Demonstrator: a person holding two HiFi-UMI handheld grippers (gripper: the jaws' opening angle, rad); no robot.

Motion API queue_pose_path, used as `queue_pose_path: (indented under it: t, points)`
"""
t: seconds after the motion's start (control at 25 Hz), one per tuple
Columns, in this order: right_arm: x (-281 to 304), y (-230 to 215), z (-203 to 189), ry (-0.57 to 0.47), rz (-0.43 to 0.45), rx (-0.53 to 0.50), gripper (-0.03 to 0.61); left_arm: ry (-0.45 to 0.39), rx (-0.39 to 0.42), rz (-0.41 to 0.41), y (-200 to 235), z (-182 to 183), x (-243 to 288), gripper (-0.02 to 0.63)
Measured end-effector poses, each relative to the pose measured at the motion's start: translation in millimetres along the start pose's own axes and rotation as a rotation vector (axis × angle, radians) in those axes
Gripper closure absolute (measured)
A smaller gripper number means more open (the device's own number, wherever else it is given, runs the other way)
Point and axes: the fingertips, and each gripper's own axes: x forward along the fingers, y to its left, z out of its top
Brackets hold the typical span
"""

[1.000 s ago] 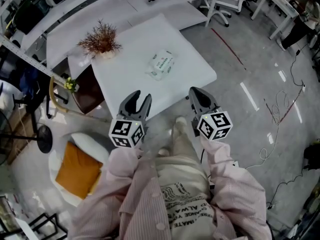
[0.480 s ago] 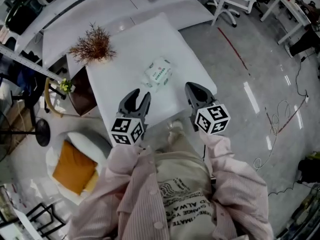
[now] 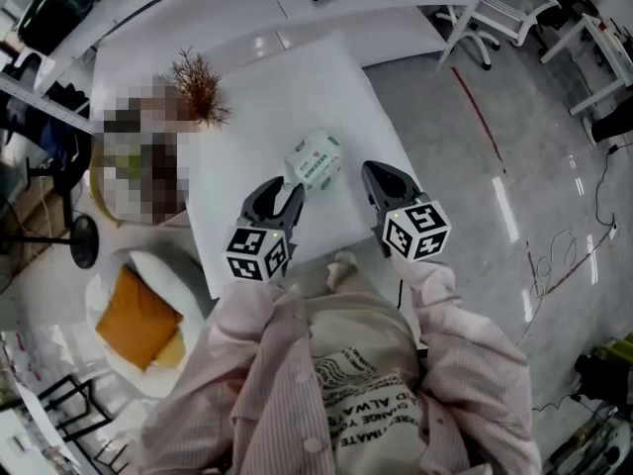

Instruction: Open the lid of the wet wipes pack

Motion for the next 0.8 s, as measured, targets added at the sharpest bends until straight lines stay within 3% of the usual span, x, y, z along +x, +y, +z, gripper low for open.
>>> queue_pose_path:
  t: [0.56, 0.8]
  points:
    - [68.7, -46.5, 1.0, 0.094, 0.112, -0.037, 0.578, 0.106, -0.028, 0.048, 14.1, -14.0, 63.3, 0.465]
    - [96.9, -56.2, -17.6, 0.157, 0.127, -0.025, 0.58, 0.212, -0.007, 0.044, 23.3, -31.8, 89.4, 0.465]
